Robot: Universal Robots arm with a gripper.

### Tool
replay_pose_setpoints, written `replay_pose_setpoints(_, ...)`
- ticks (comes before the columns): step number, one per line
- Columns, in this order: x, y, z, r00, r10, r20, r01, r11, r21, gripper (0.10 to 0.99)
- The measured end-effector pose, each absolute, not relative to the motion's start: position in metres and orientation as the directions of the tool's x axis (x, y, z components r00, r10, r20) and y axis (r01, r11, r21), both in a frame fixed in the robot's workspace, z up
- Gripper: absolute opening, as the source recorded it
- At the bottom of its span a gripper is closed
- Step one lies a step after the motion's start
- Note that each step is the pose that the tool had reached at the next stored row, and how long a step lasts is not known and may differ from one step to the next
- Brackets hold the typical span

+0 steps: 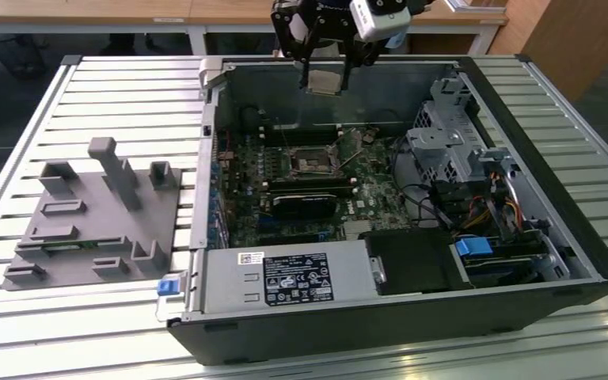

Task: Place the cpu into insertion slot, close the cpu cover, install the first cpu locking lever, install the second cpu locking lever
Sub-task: 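Place the cpu into insertion slot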

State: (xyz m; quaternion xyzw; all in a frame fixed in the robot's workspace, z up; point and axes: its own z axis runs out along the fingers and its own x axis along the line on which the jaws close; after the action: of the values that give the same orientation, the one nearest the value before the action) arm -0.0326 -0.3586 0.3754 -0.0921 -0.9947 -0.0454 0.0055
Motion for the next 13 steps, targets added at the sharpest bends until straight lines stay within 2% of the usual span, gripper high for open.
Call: replay_pose_setpoints(13,-0.0326,-0.3586,0.3748,-0.976,0.215,0.019,0.216,0.972,0.089,0.541)
